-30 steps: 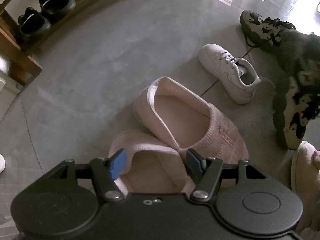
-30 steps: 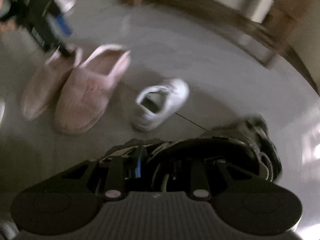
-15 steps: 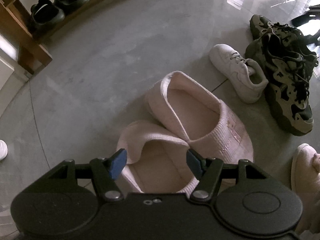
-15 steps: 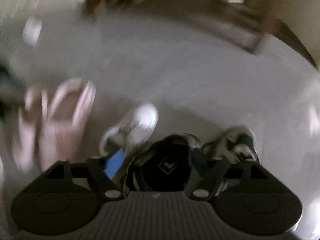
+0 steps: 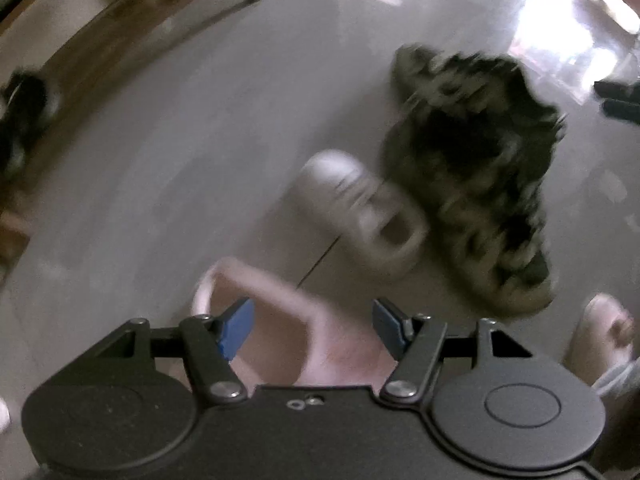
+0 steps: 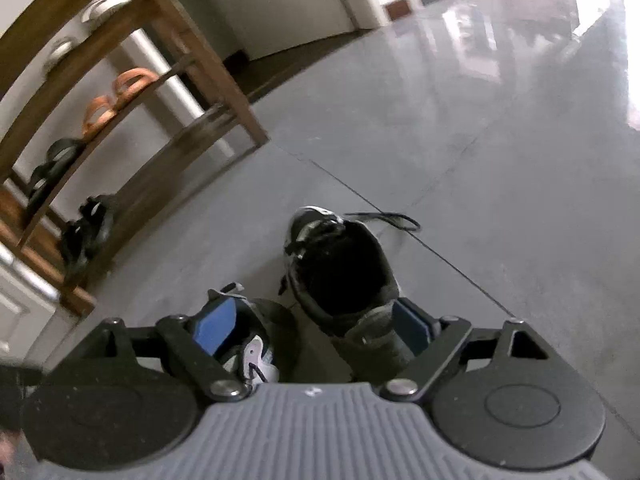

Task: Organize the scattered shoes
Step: 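Close the left gripper on a black-and-white sneaker while the right gripper hovers nearby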

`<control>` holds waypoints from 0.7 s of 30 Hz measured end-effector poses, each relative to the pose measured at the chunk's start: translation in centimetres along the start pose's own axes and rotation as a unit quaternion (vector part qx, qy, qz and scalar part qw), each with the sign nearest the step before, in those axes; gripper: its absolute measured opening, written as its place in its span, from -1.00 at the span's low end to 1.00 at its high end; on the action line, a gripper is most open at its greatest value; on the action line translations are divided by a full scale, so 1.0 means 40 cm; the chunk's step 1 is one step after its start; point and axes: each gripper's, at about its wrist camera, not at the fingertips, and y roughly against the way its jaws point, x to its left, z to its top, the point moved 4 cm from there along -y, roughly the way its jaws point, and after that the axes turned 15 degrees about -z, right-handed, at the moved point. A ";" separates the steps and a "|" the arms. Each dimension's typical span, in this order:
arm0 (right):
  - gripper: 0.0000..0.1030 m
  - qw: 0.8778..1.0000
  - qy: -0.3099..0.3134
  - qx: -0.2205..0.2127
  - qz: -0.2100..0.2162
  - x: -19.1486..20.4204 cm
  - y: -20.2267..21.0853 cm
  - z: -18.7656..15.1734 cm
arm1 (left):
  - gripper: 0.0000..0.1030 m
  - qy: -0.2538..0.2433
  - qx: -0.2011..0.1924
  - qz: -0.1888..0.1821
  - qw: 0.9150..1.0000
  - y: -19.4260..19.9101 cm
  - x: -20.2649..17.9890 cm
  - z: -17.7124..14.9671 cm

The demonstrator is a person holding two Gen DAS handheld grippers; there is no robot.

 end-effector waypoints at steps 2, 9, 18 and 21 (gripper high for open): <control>0.70 1.000 -0.012 -0.013 0.002 -0.007 -0.001 0.004 | 0.28 0.013 -0.015 -0.005 1.000 -0.016 -0.037 0.059; 0.70 0.998 0.046 -0.028 -0.034 -0.096 0.075 -0.036 | 0.28 0.043 -0.043 0.003 0.998 -0.146 -0.164 0.241; 0.70 0.995 0.089 -0.033 0.002 -0.199 0.066 0.045 | 0.37 -0.042 -0.027 0.038 0.998 -0.259 -0.299 0.355; 0.70 0.993 0.096 -0.046 0.041 -0.214 0.044 0.097 | 0.36 -0.044 -0.002 0.053 0.998 -0.332 -0.318 0.407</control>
